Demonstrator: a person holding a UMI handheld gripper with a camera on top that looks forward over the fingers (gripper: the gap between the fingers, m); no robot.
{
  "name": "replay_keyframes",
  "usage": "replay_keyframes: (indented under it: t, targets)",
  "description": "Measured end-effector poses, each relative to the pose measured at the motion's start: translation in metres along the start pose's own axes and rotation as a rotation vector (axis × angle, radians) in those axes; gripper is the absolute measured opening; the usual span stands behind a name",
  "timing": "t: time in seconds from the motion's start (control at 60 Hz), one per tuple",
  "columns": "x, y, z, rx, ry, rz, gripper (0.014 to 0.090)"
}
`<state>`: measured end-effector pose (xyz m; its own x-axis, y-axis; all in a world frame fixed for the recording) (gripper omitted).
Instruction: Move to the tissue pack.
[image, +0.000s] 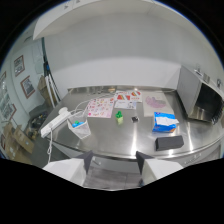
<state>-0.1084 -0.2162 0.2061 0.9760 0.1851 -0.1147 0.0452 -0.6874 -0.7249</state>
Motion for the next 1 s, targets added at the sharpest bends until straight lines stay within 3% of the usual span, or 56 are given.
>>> replay_keyframes:
  t: [0.167, 0.533, 1.0]
  targets:
    - [0.029, 0.005, 0.008, -0.004, 0.020, -0.020, 0.0844]
    - [0.147, 0.010, 0.035, -0.018, 0.179, -0.007, 0.0845]
    - [0.224, -0.028, 0.144, -0.044, 0.196, 0.019, 0.0844]
